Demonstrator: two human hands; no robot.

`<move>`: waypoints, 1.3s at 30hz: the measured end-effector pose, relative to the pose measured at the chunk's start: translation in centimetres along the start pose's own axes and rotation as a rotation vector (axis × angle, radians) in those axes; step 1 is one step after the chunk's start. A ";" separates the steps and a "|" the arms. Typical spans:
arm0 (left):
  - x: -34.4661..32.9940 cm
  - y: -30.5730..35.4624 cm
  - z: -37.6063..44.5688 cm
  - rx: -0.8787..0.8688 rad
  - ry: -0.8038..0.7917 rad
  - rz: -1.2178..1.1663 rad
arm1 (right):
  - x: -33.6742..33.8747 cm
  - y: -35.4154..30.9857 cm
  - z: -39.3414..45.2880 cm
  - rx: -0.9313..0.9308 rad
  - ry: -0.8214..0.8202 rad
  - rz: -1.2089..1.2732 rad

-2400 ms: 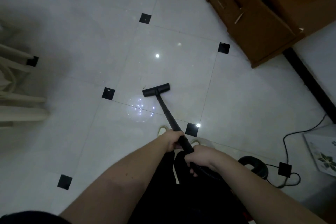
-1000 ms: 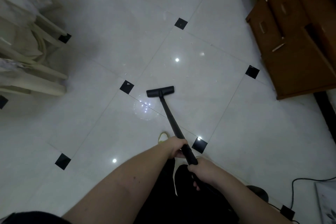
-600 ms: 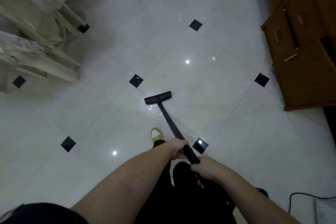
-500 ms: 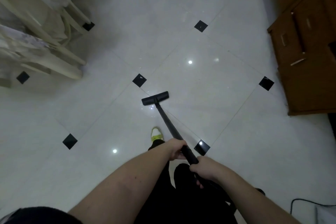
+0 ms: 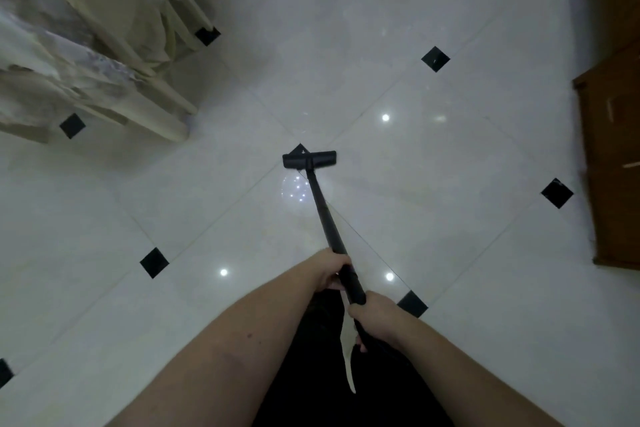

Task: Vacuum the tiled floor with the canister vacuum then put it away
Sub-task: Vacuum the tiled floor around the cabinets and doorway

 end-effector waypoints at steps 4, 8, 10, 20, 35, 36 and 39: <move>2.2 2.7 1.3 -0.043 -0.011 -0.009 | 0.0 -3.5 0.5 -0.003 0.032 0.006; 4.1 5.4 2.9 -0.075 0.000 -0.018 | 0.3 -7.1 0.5 0.002 0.046 0.036; 4.7 6.6 3.4 -0.085 0.004 -0.030 | 0.7 -8.5 0.6 0.012 0.052 0.046; 3.3 8.2 3.4 -0.069 0.042 -0.047 | 3.4 -8.6 0.9 0.009 0.048 0.034; -4.6 8.2 0.6 -0.011 0.099 -0.105 | 9.3 -3.6 -0.9 0.039 -0.028 0.018; -4.7 8.8 0.6 -0.016 0.098 -0.107 | 9.8 -4.0 -0.8 0.042 -0.017 0.010; -4.3 10.2 1.1 -0.034 0.101 -0.107 | 10.6 -5.5 -0.2 0.053 0.005 -0.015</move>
Point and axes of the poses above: each hand's wrist, its own z-axis towards the middle knuckle, its own x-axis out of the back of the hand, y = z × x, the point moved 7 cm from there along z, towards the middle knuckle, and after that the axes turned 12 degrees about -x, right-handed, at the moved point
